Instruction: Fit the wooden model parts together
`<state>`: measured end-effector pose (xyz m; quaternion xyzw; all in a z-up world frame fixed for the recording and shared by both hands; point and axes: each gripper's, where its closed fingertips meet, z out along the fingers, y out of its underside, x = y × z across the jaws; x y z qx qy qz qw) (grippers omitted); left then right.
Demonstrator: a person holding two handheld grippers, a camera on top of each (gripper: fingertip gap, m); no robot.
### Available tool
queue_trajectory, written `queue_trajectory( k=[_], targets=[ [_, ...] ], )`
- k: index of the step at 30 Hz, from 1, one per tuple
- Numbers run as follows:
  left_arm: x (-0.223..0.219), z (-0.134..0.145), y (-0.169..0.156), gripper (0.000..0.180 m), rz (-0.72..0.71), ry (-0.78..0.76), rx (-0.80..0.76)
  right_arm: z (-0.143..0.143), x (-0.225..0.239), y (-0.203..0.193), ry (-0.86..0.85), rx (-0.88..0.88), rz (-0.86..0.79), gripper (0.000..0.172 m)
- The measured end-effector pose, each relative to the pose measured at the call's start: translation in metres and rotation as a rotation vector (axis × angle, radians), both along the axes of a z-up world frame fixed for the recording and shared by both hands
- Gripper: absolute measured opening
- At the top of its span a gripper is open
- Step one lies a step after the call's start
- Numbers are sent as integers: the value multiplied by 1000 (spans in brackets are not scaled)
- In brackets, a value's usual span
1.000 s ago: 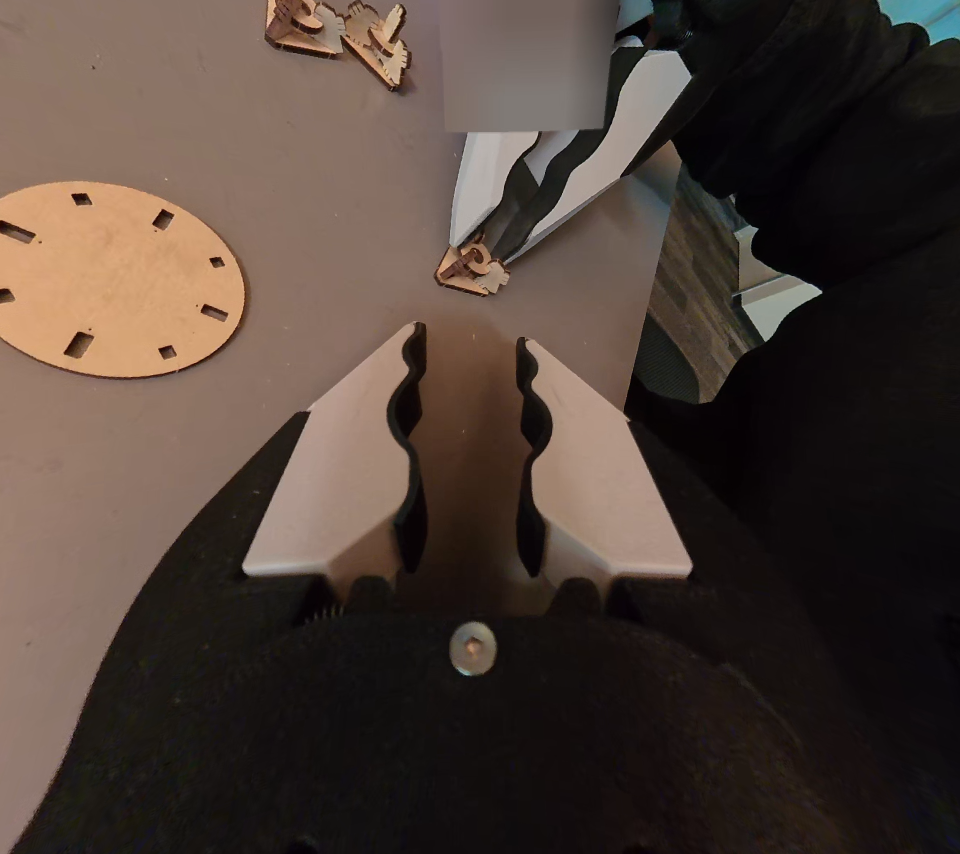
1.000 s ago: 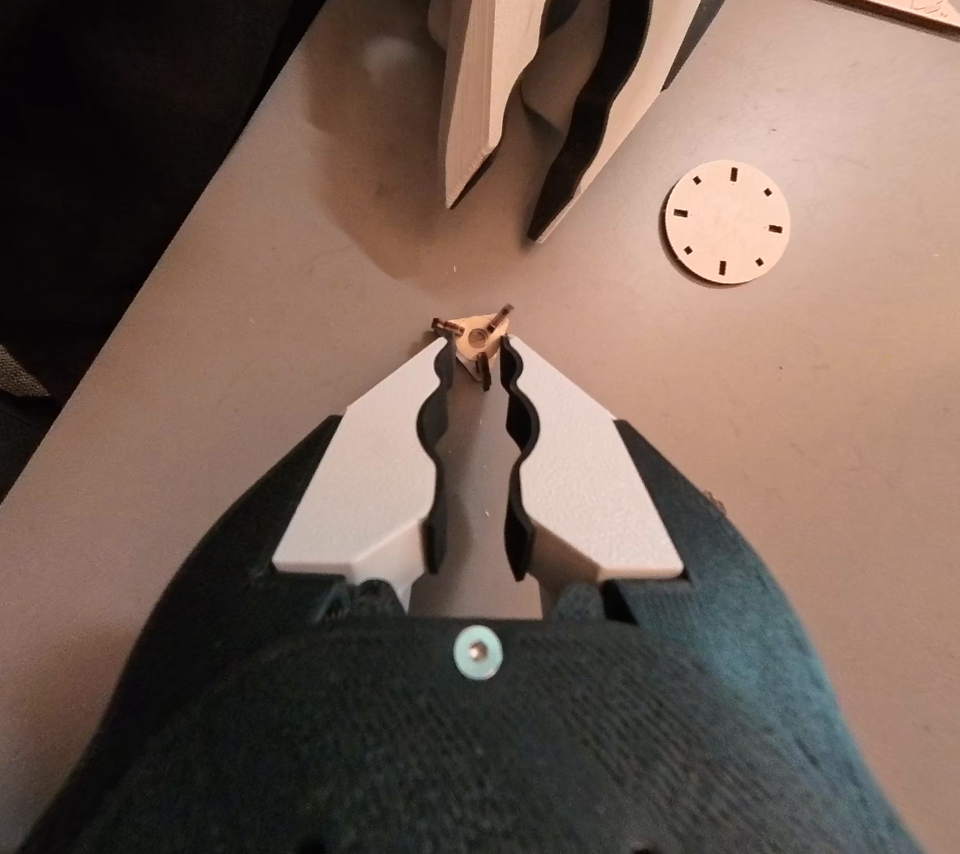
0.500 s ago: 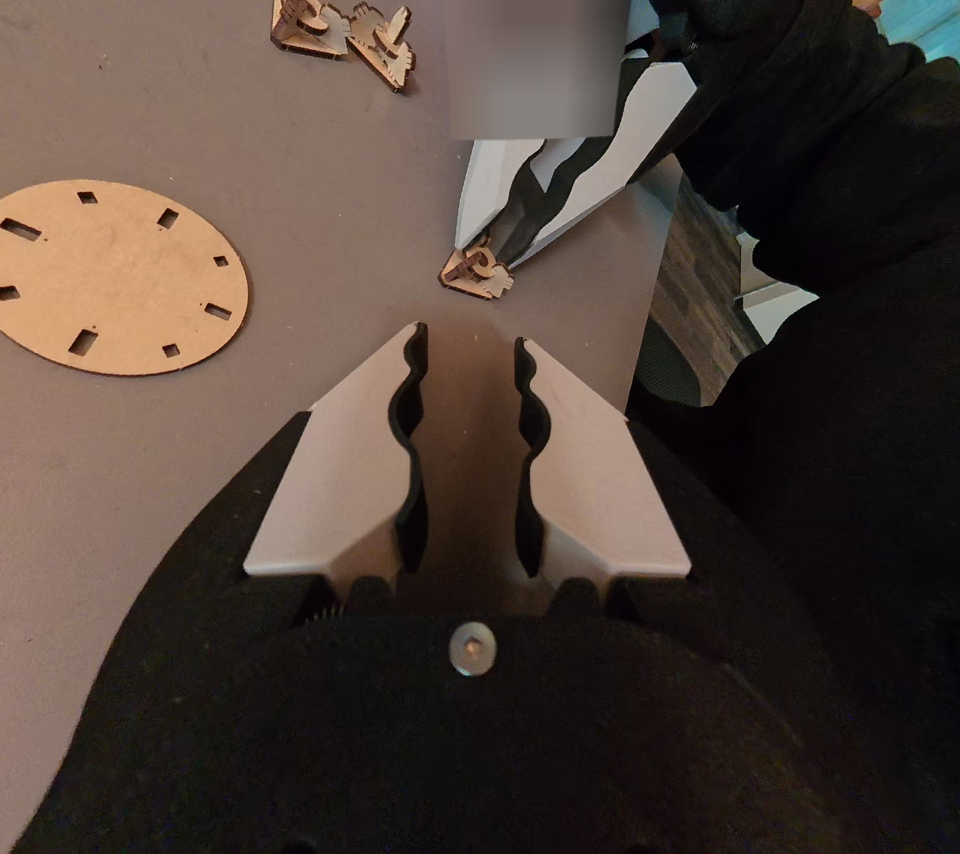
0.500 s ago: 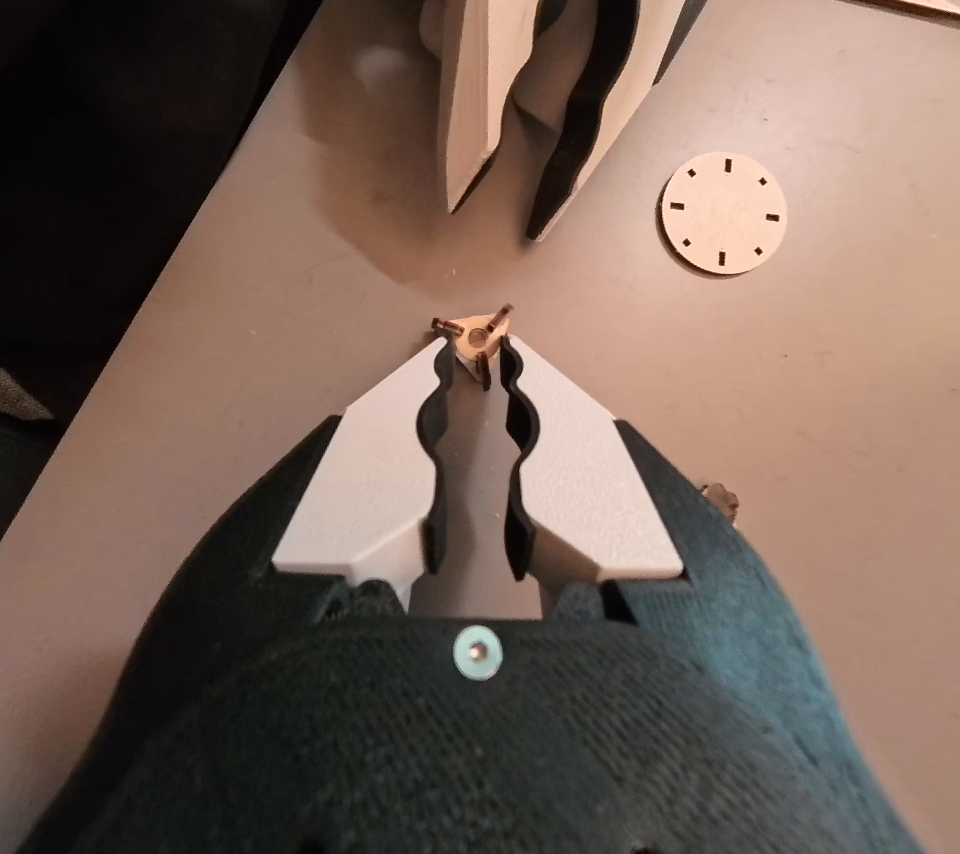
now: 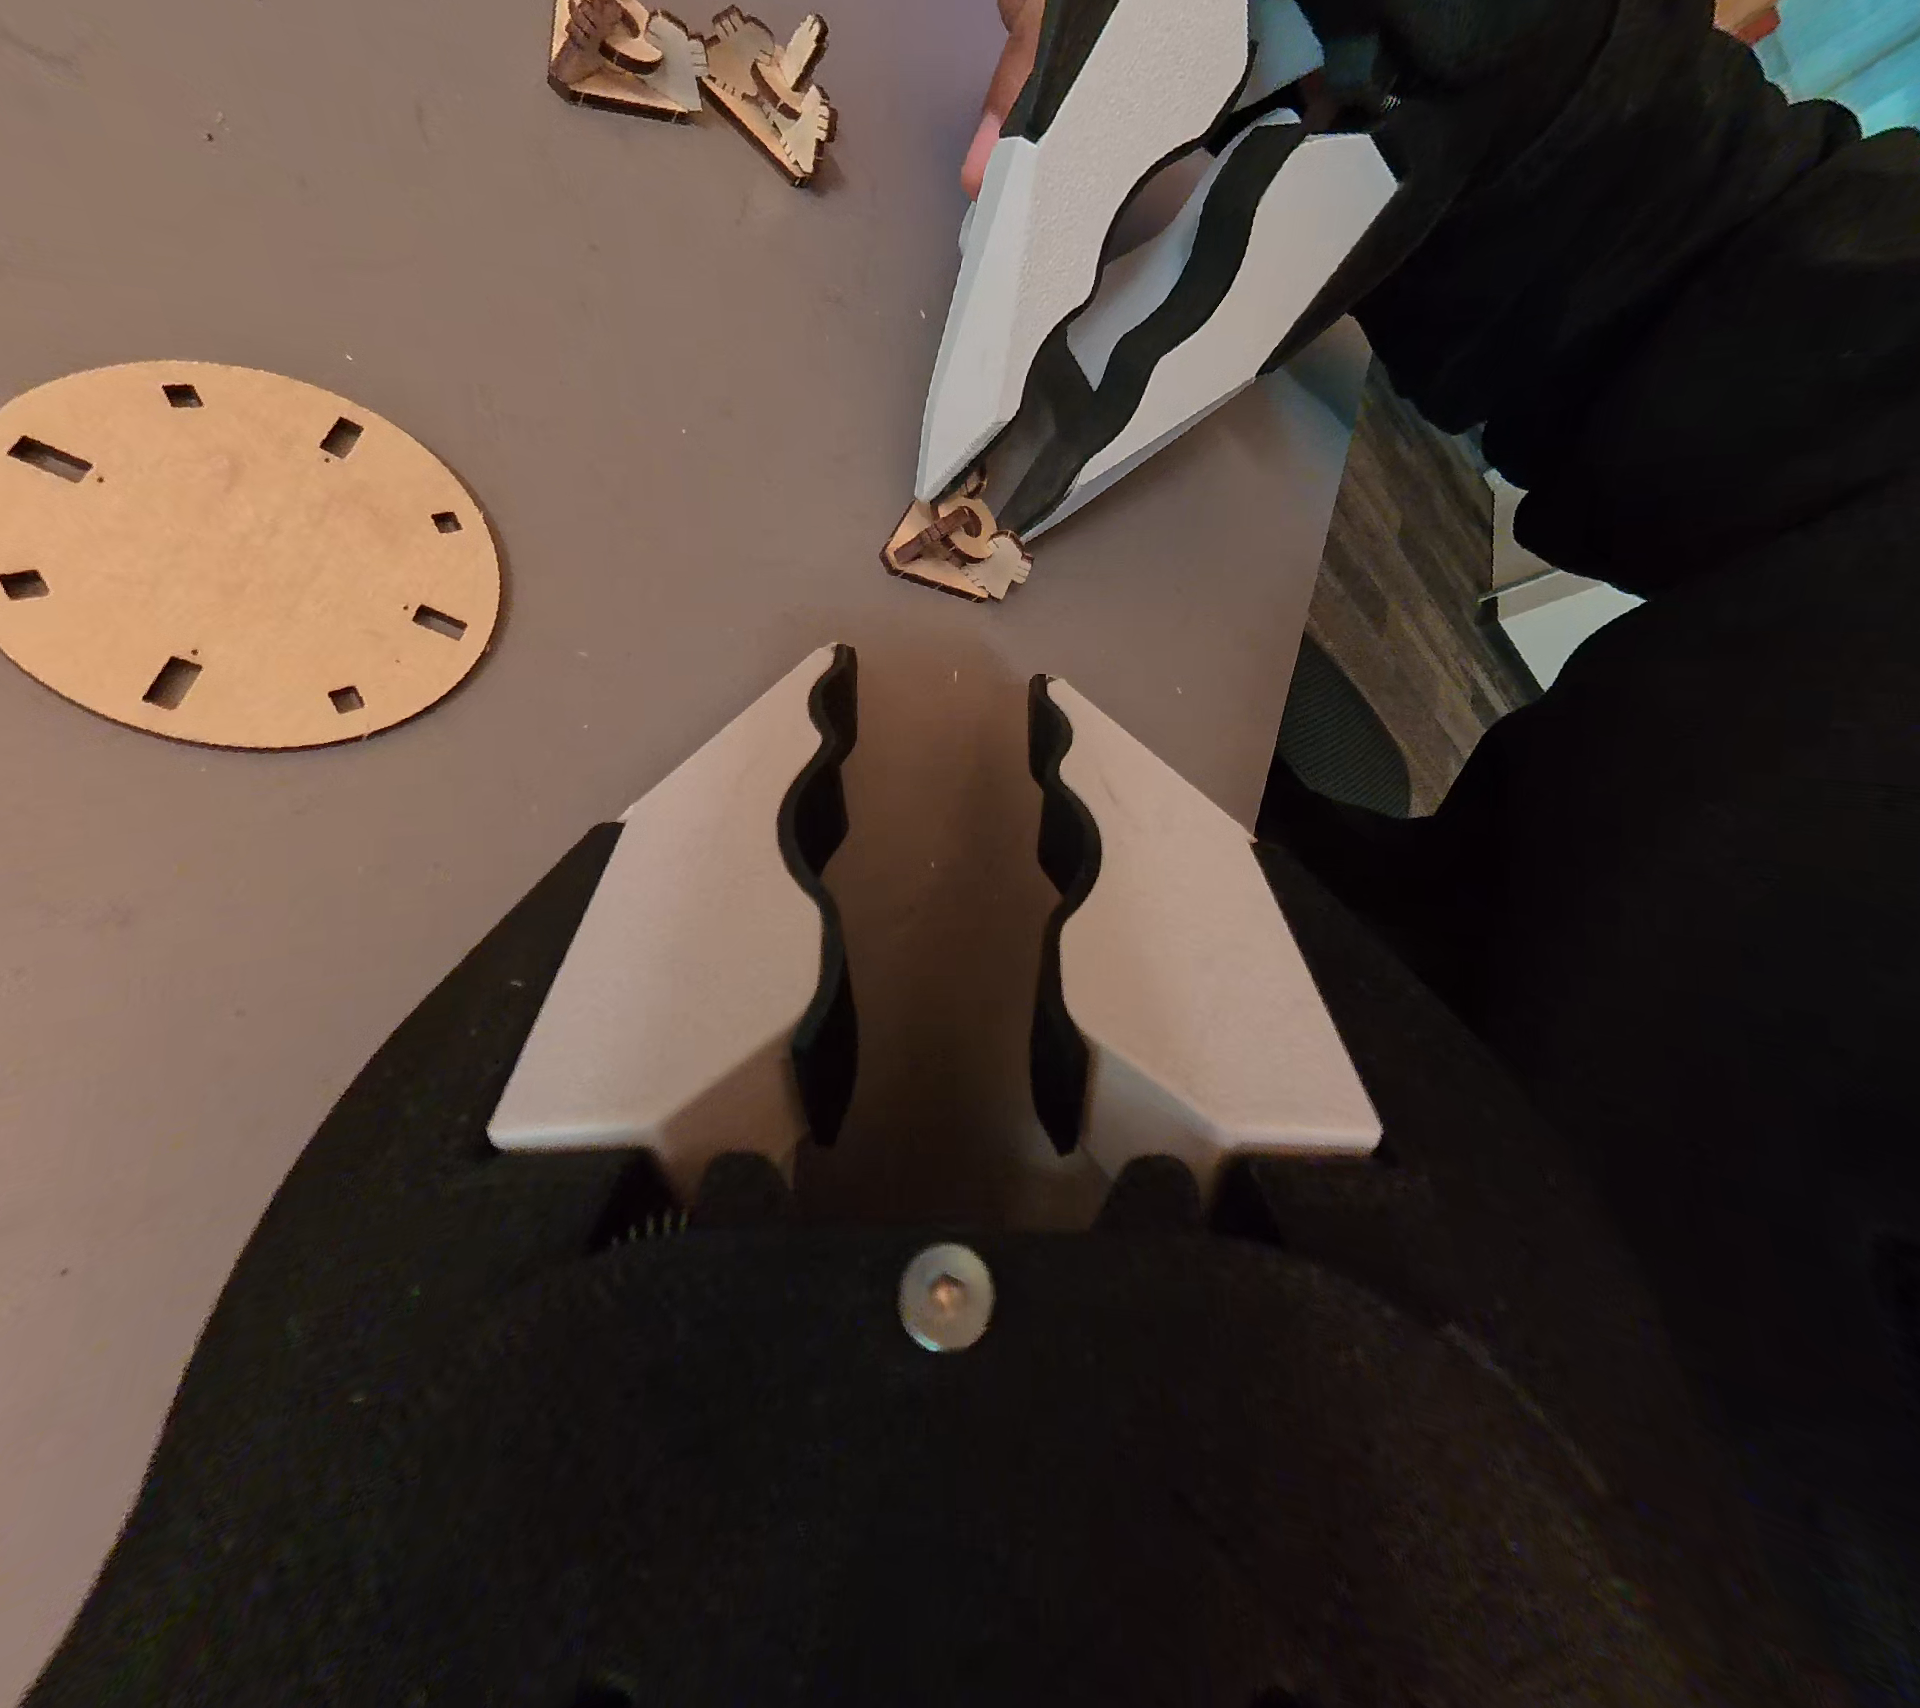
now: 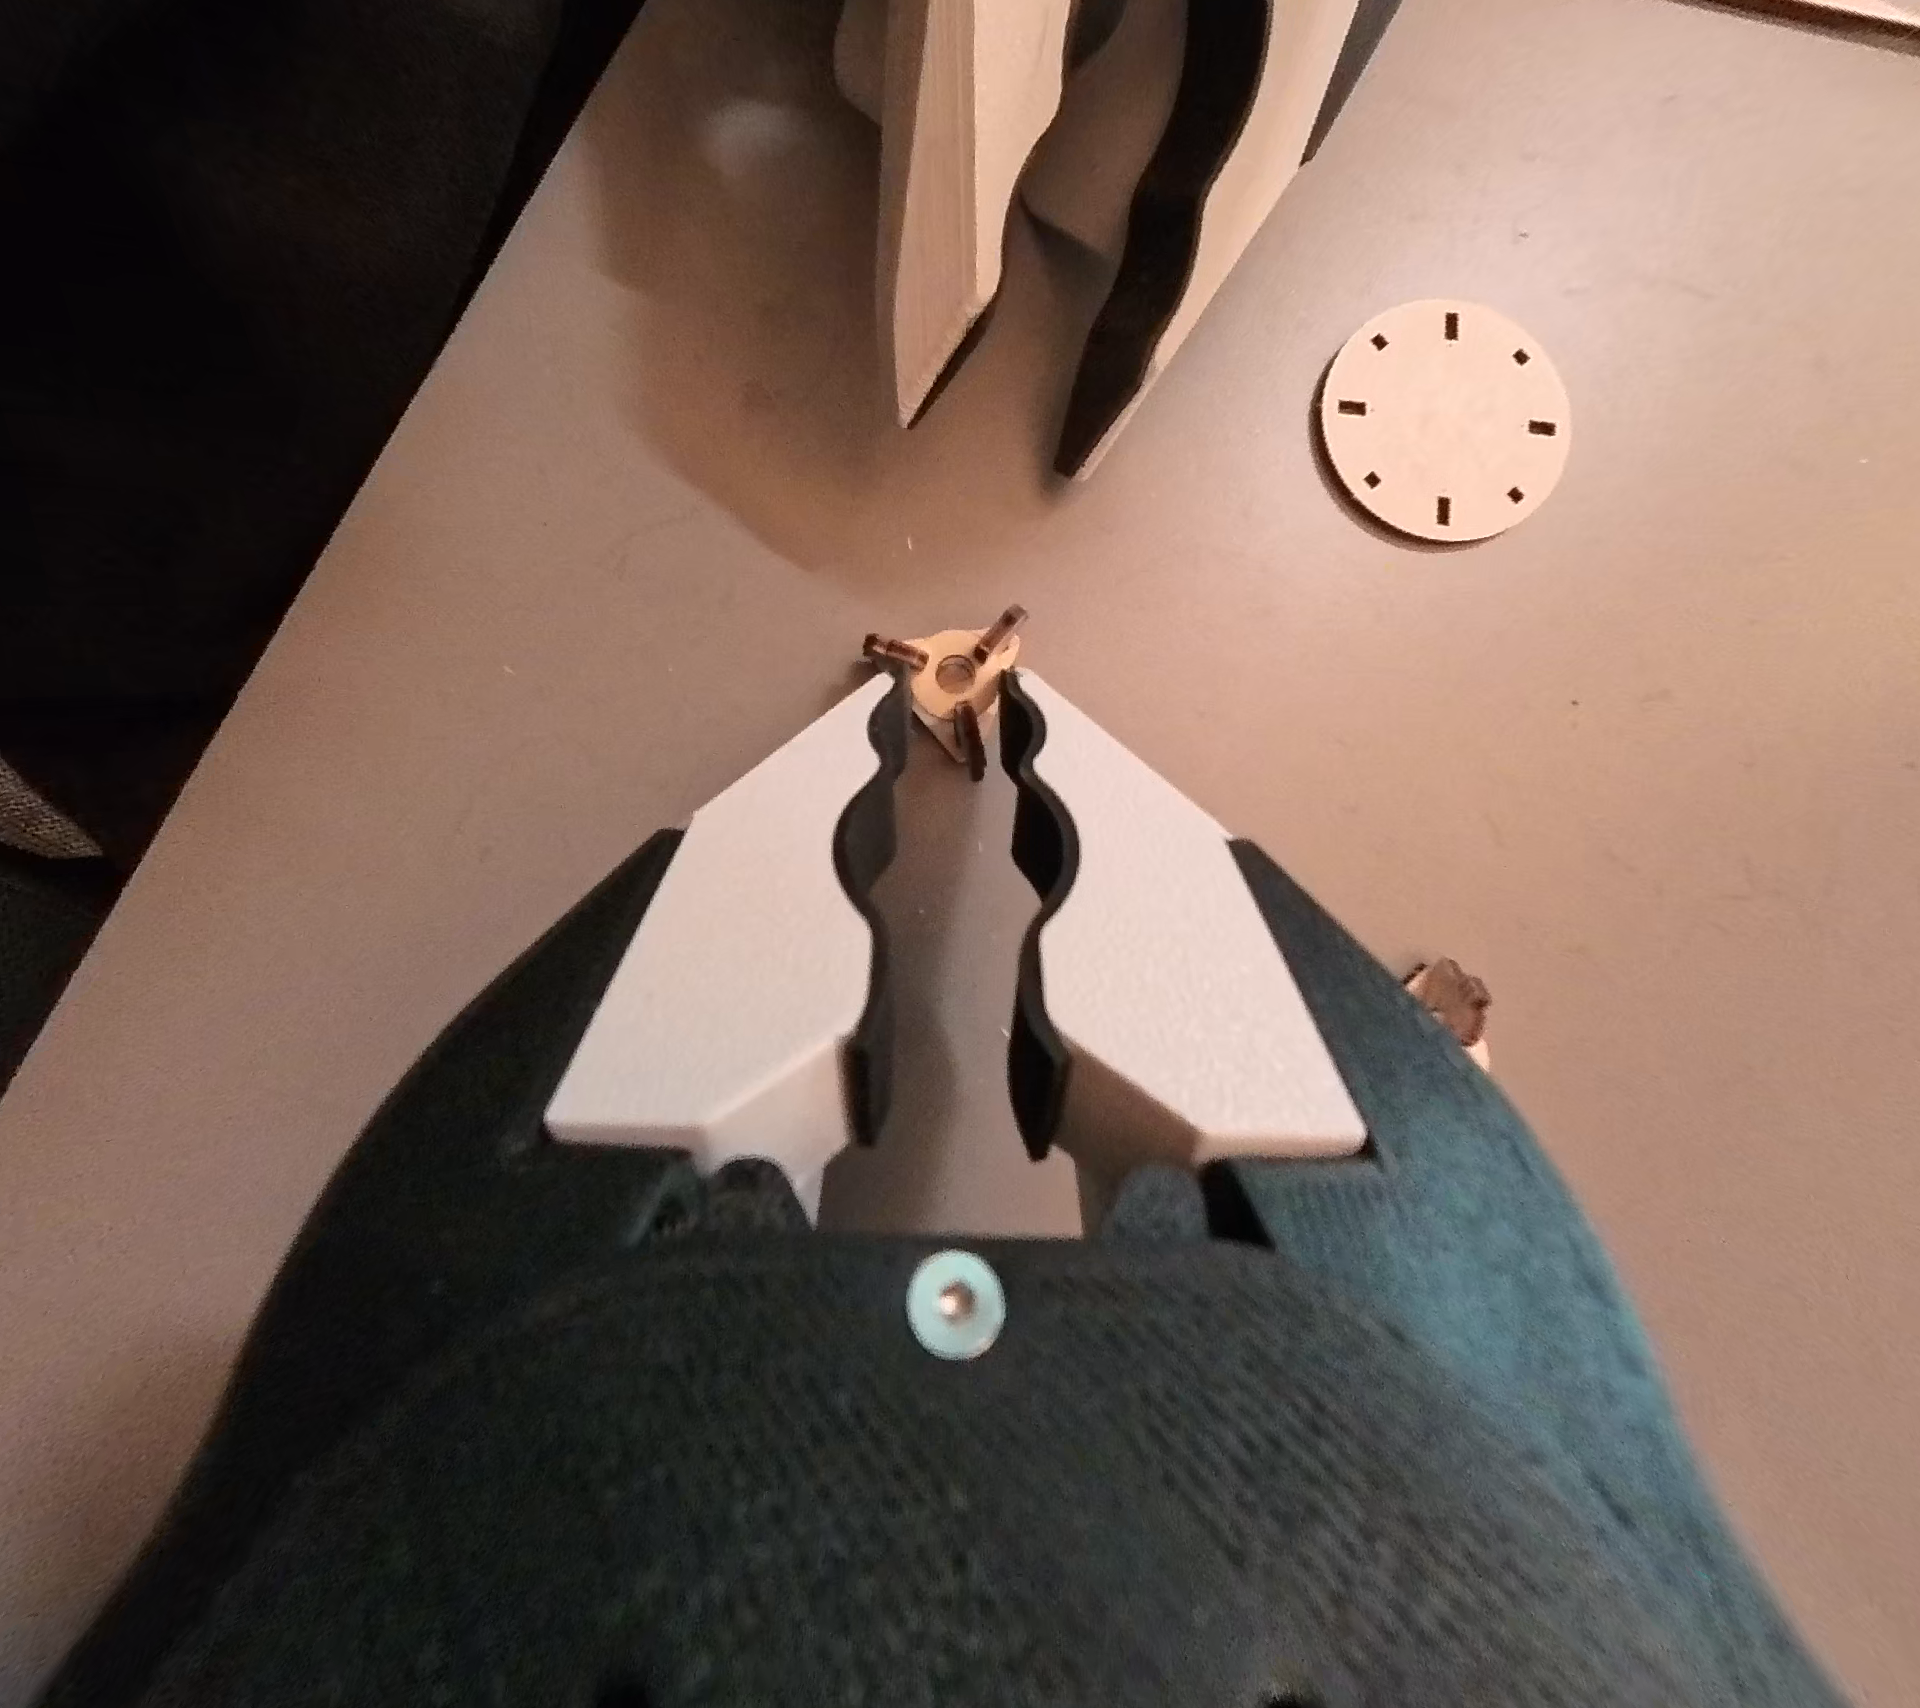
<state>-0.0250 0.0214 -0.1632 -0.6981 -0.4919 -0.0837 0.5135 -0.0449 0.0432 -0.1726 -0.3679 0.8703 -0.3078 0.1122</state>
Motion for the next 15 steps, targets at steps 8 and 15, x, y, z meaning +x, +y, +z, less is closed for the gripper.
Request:
queue_trajectory(
  k=[8,15],
  targets=[
    [0,0,0,32,1,1,-1,0,0,0,35,25,-10,16],
    [-1,0,-1,32,6,2,0,0,0,-1,36,36,-34,16]
  ],
)
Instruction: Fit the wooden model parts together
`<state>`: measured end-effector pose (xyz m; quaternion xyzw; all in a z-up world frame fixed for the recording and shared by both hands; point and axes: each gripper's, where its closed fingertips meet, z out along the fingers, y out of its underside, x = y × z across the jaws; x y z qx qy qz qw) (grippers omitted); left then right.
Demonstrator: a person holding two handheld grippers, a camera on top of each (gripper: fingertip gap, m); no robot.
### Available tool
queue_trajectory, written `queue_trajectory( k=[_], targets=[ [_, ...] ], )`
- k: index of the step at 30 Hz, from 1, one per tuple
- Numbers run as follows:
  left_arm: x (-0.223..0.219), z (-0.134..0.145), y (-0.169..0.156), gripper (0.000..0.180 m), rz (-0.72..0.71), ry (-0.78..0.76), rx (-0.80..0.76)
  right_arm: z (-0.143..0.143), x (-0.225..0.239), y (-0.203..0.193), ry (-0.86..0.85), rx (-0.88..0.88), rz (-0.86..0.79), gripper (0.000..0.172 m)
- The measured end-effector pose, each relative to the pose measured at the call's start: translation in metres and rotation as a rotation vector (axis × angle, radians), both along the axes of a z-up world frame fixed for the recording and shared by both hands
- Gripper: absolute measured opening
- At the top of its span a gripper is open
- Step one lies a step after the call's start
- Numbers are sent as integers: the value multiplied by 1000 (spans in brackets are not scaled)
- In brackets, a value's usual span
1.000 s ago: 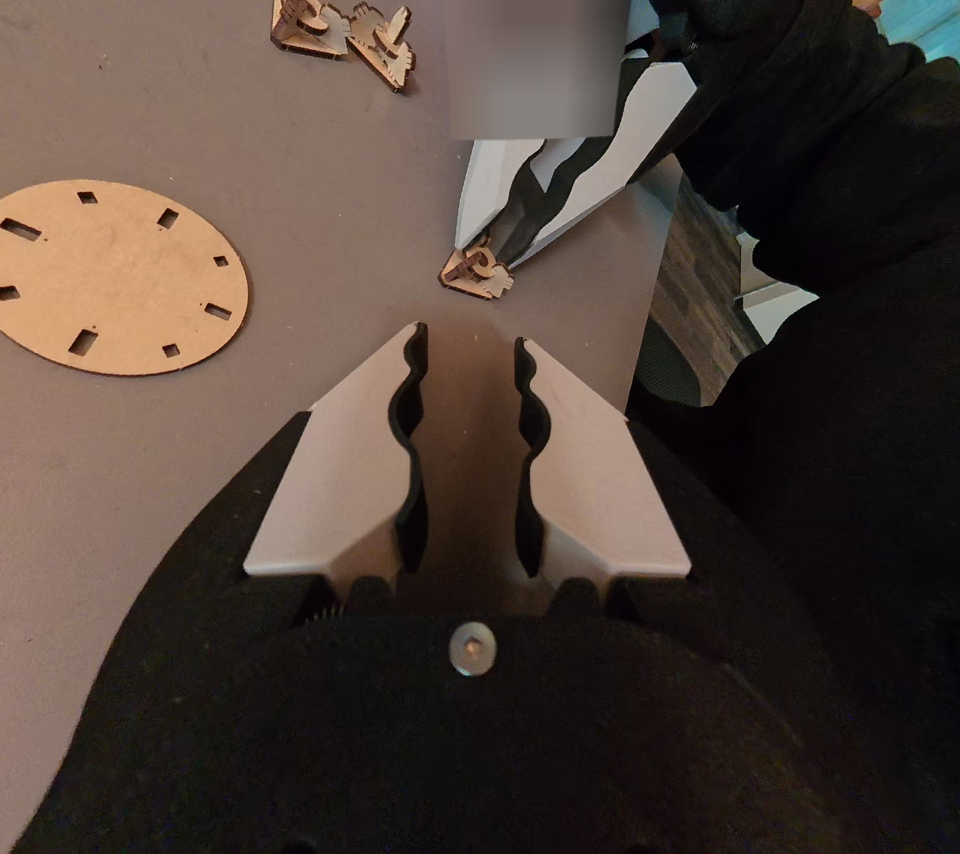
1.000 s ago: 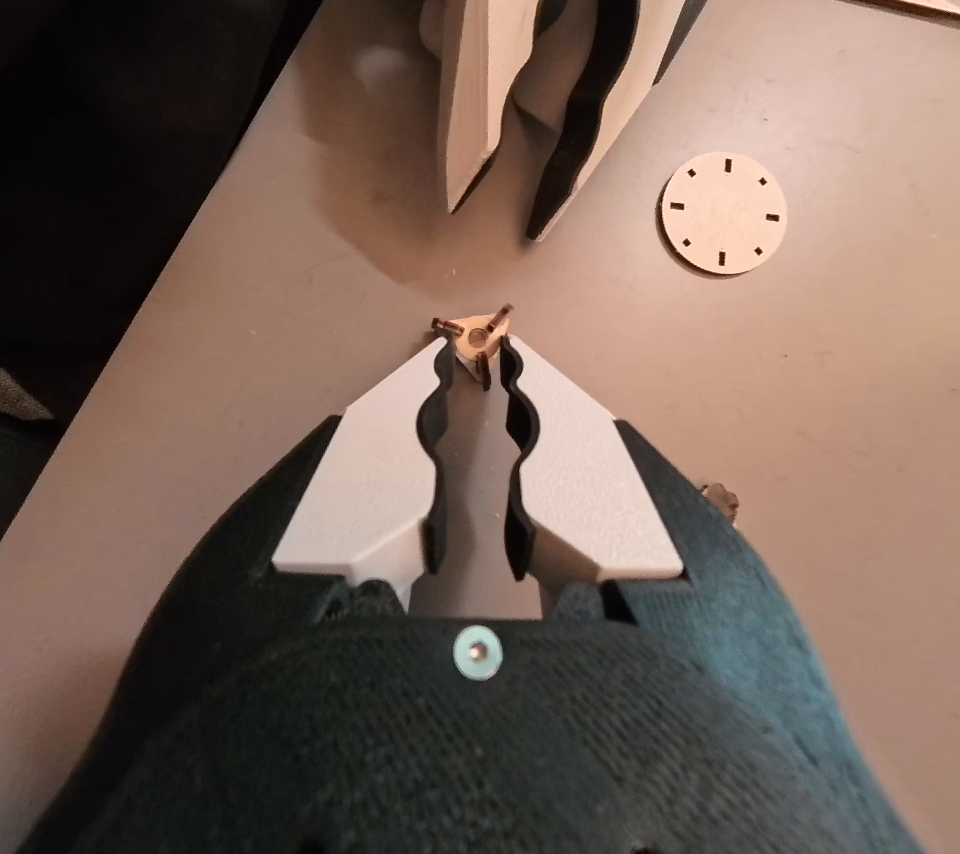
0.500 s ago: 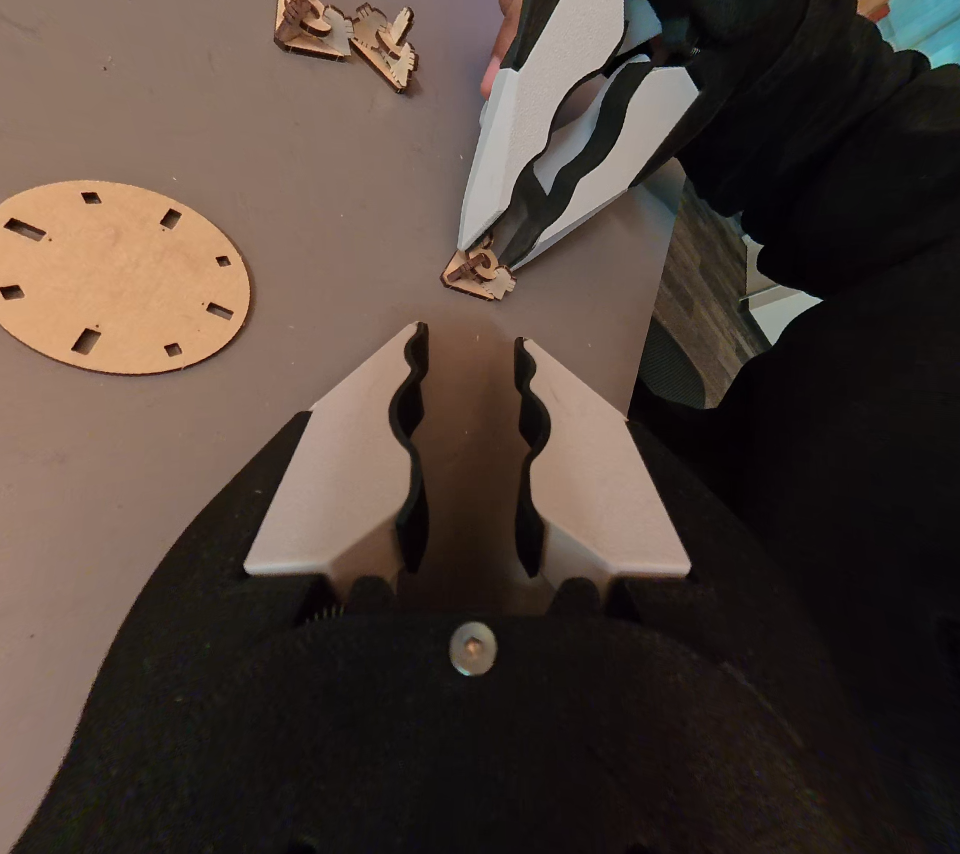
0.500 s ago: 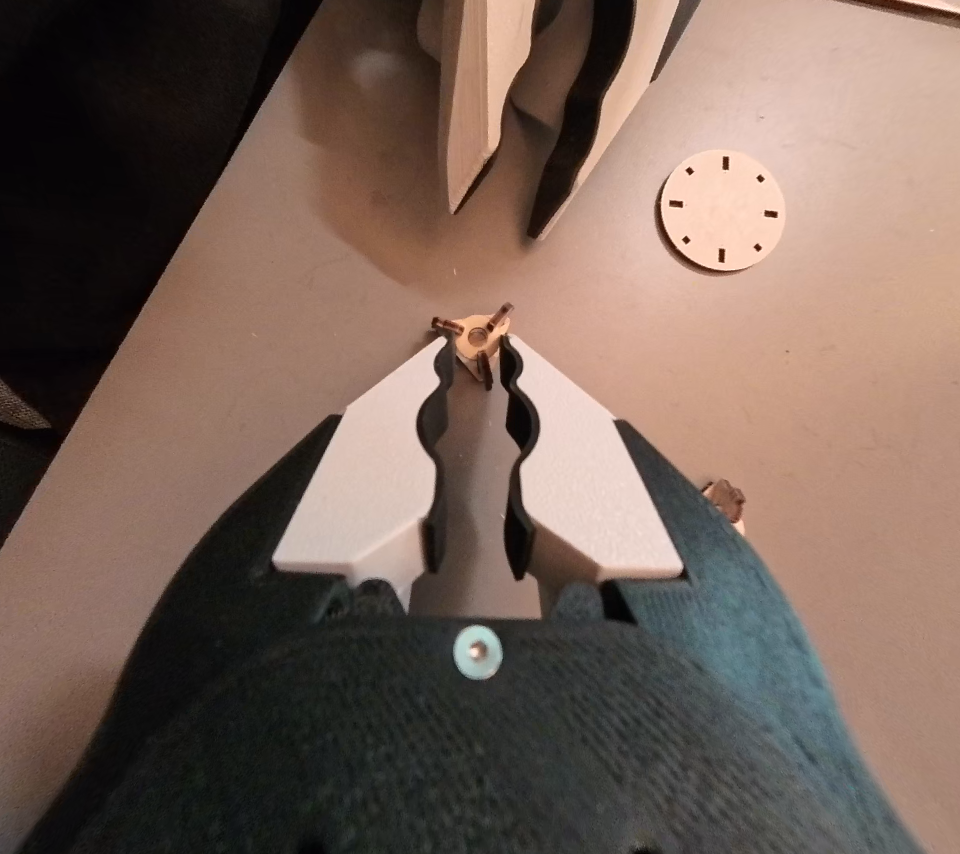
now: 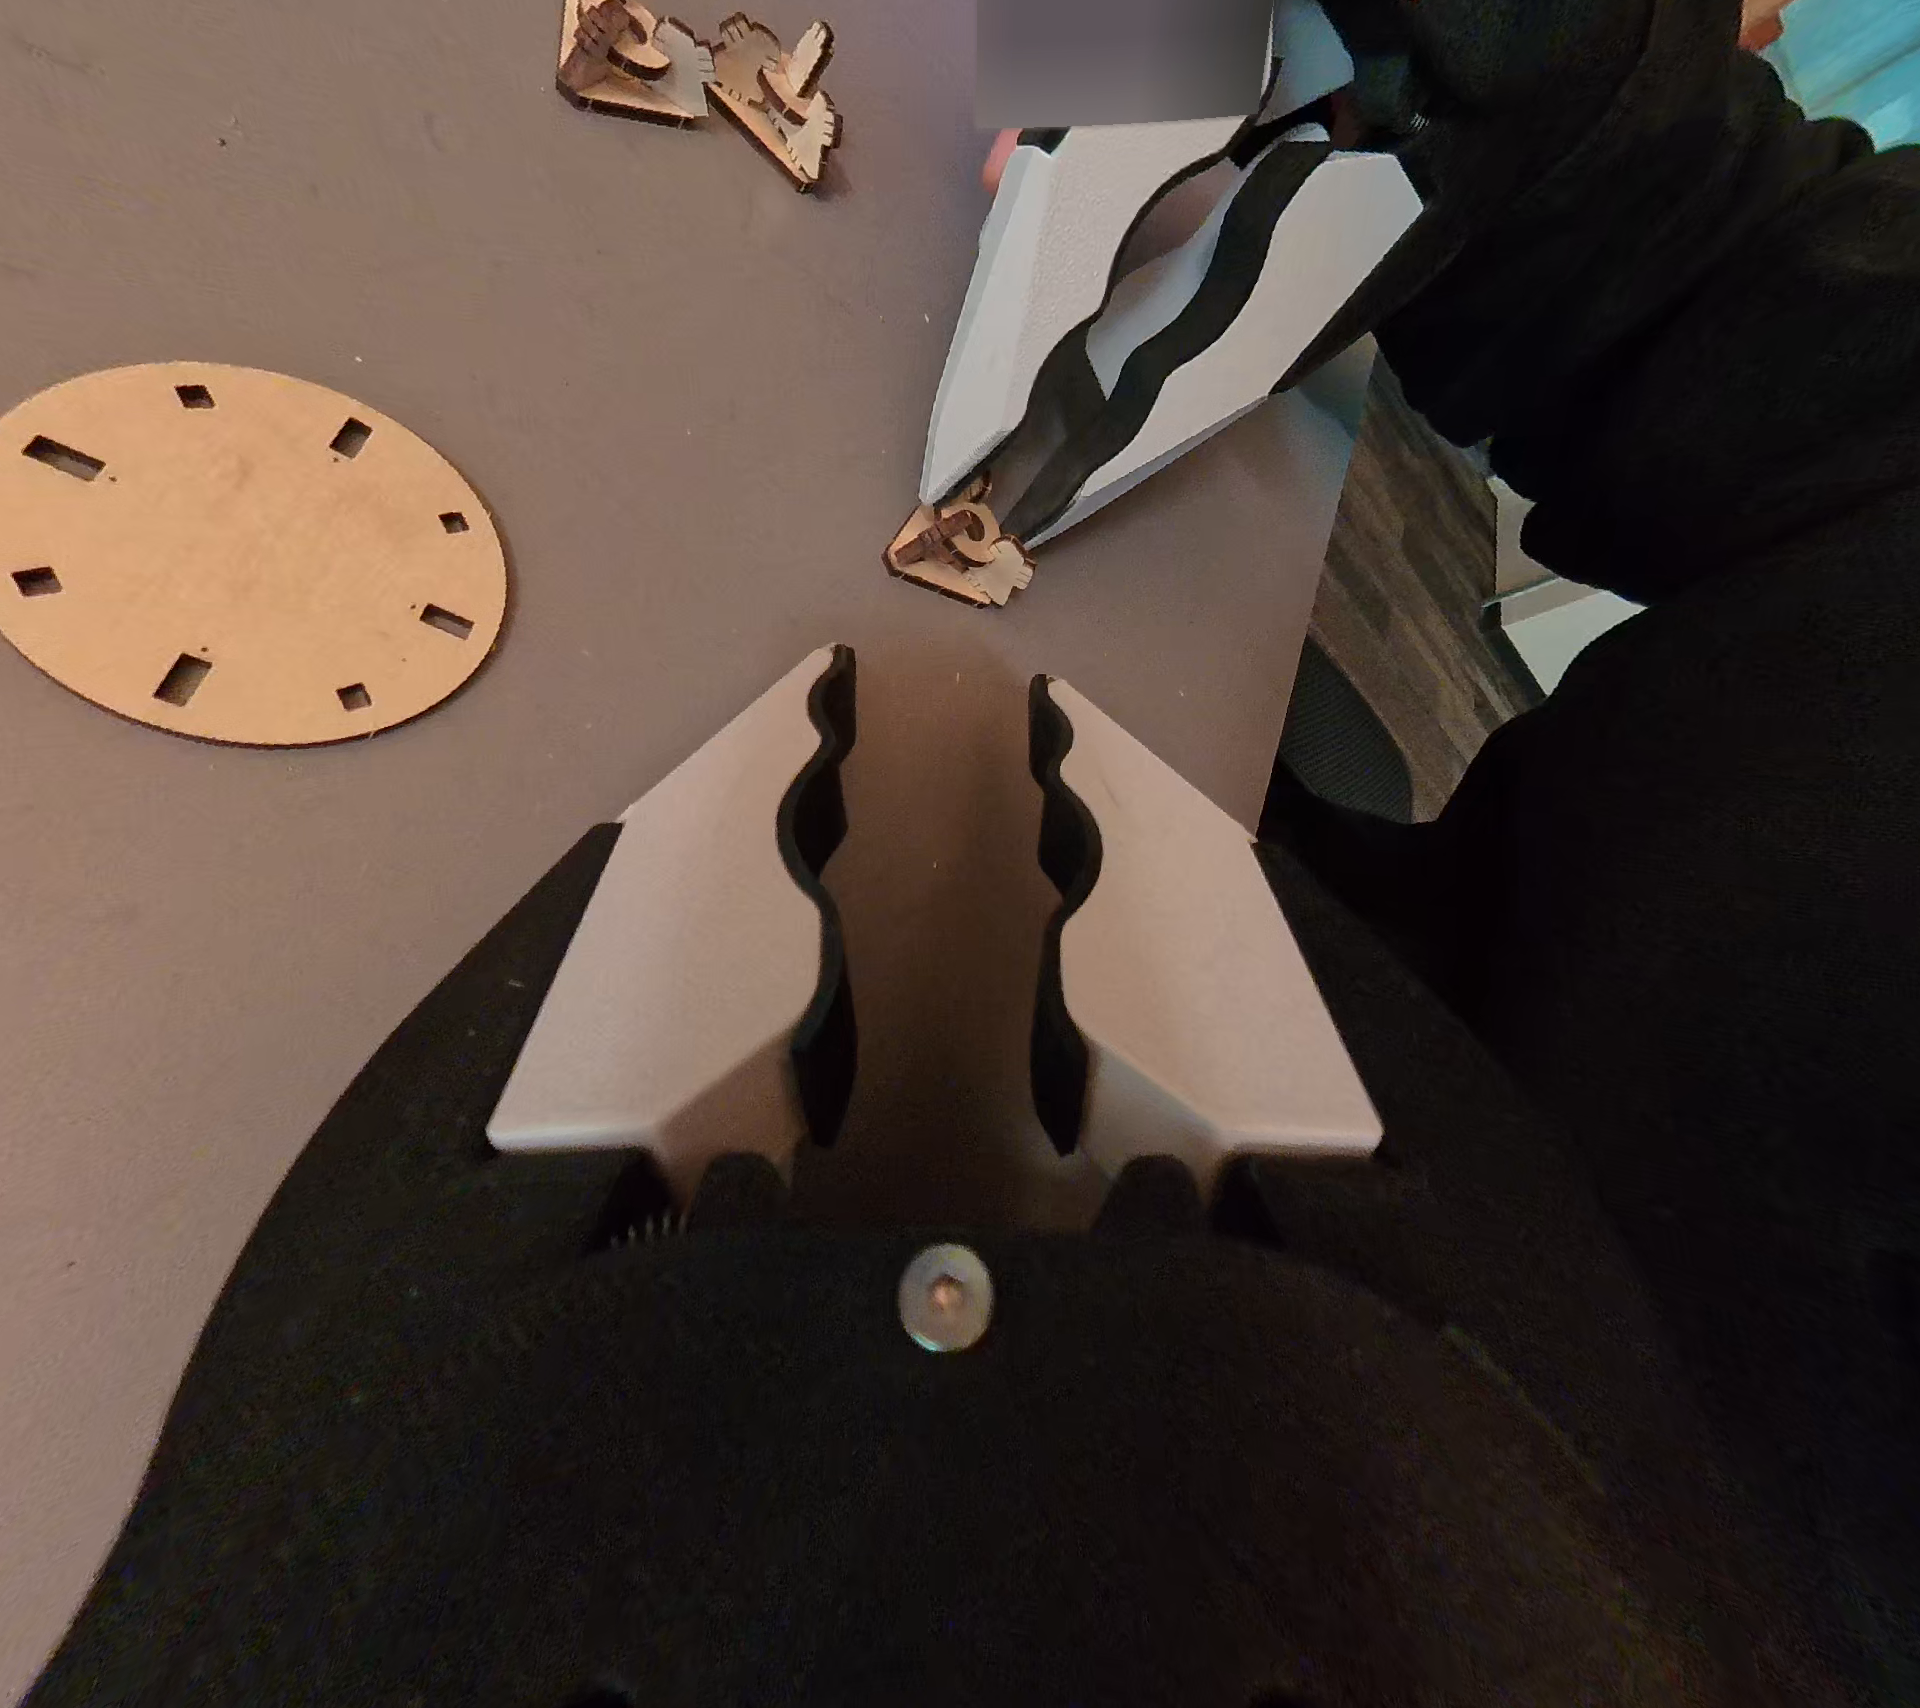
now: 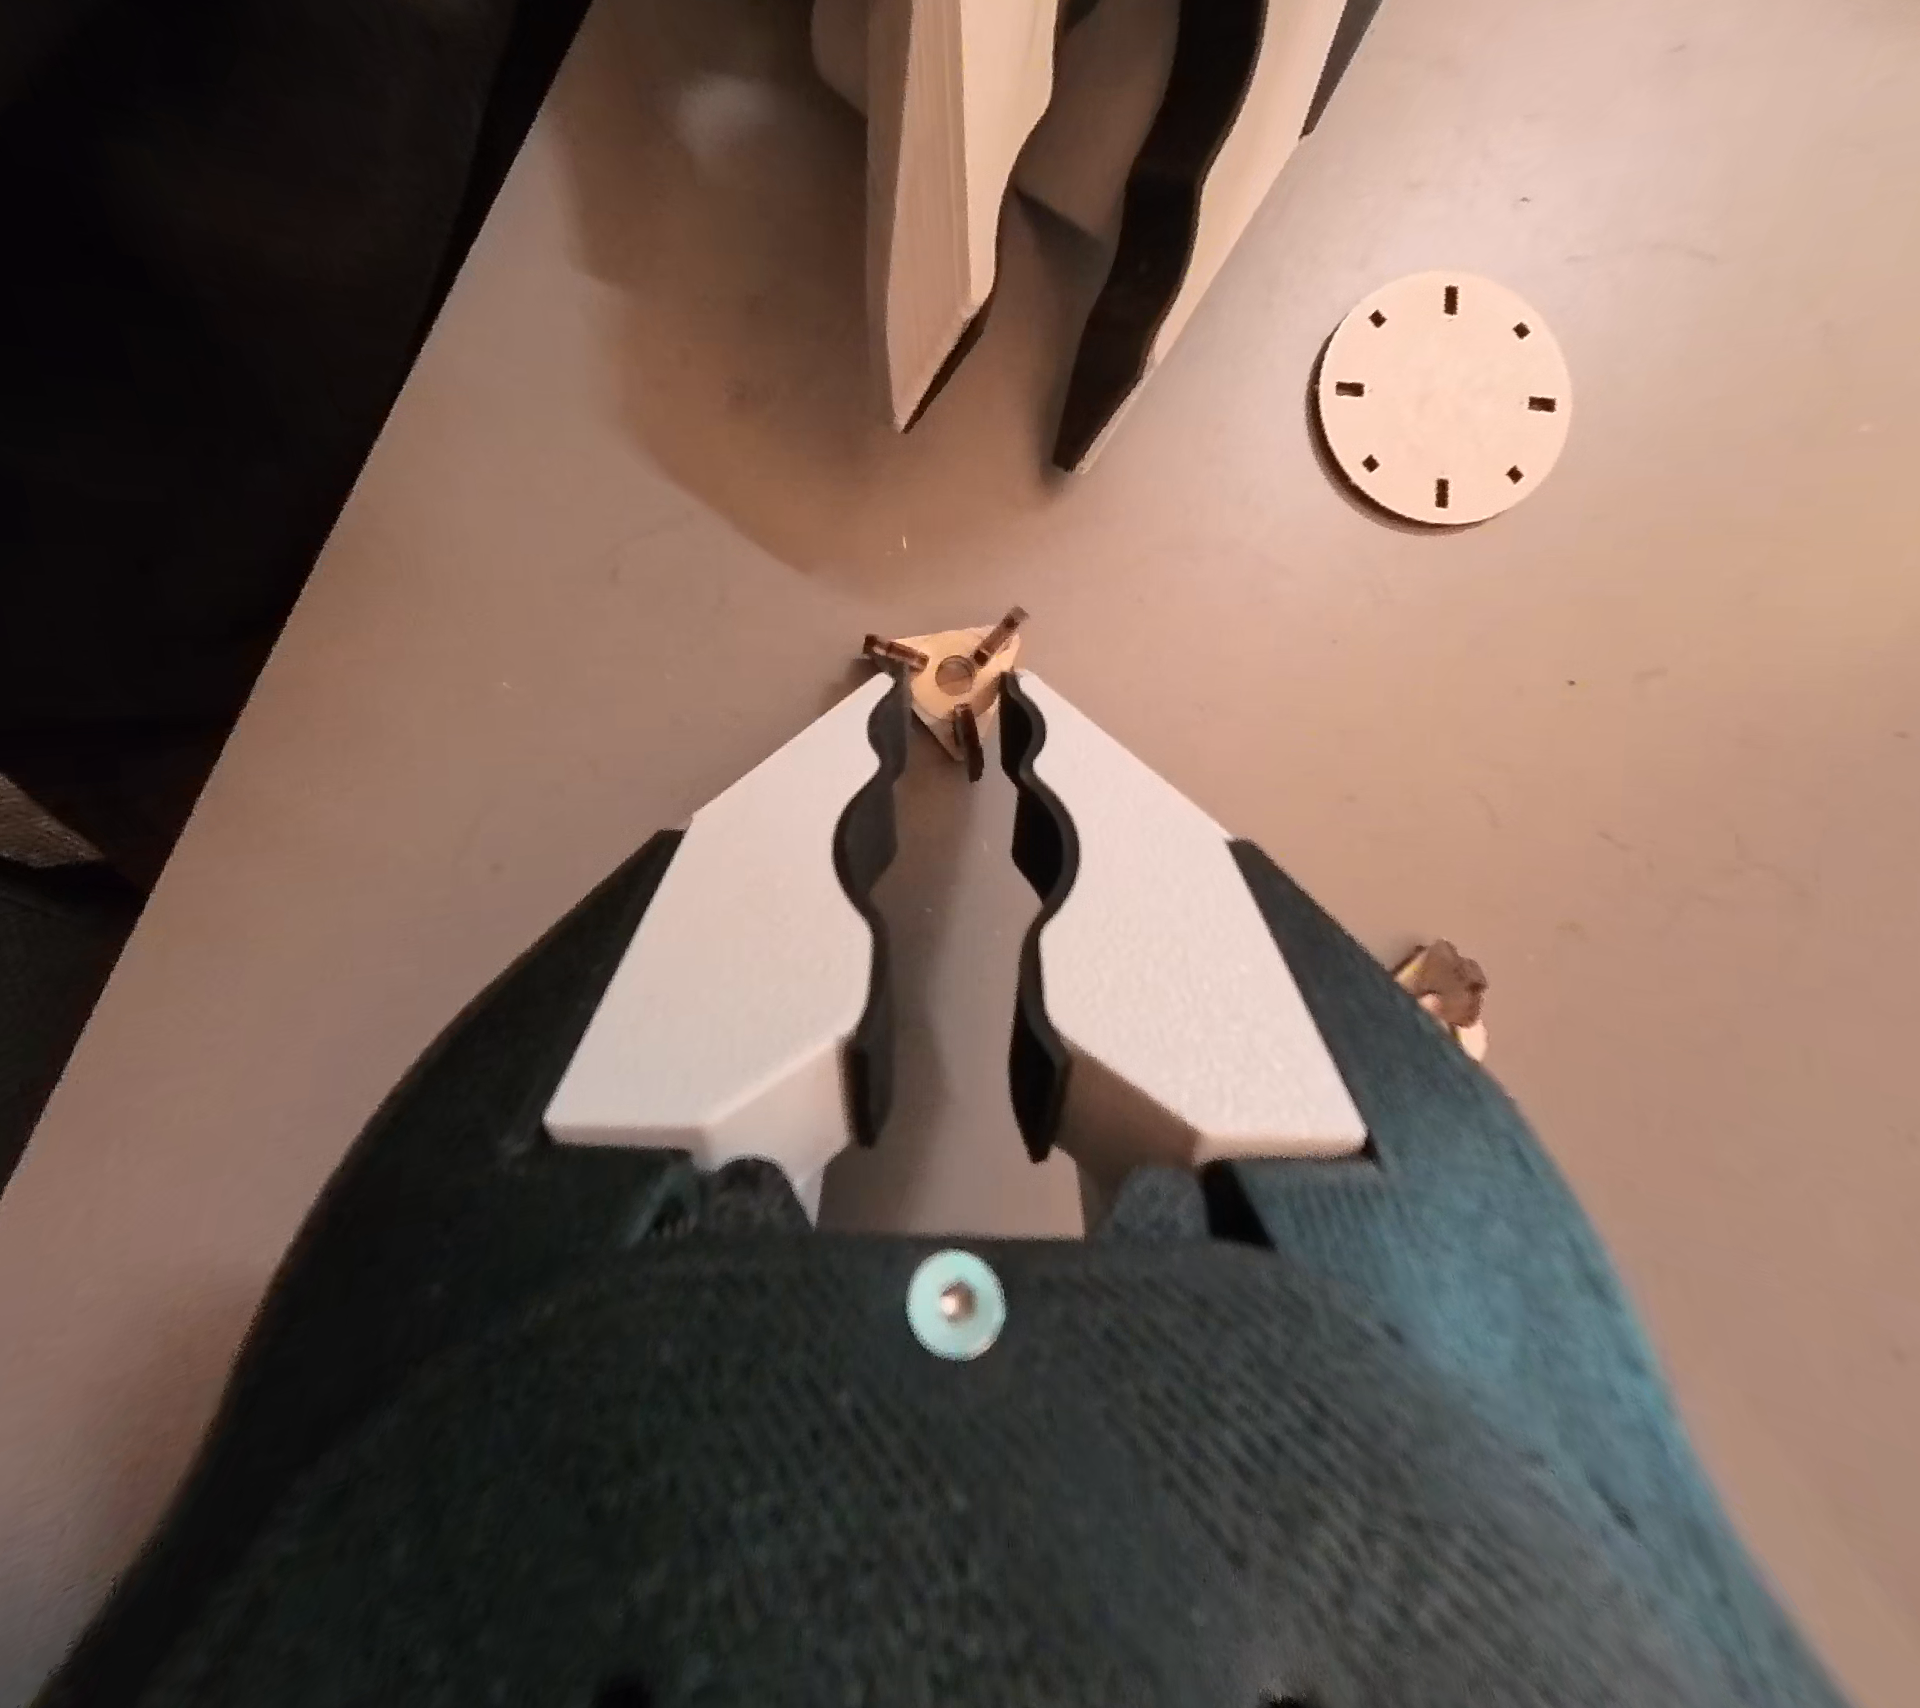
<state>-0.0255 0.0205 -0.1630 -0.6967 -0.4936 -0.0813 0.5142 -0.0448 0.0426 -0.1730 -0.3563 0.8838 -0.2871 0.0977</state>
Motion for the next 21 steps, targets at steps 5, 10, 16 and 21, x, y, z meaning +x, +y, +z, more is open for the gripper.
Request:
queue_trajectory(
  k=[5,10,16,21],
  targets=[
    [0,0,0,33,0,2,-3,0,0,0,-17,-20,-4,16],
    [1,0,1,33,0,0,2,-8,0,3,14,1,4,18],
    [1,0,1,32,0,1,-2,-5,-3,-1,16,-31,-20,29],
    [1,1,0,33,2,8,-5,7,-8,-2,-55,-75,-99,29]
  ],
)
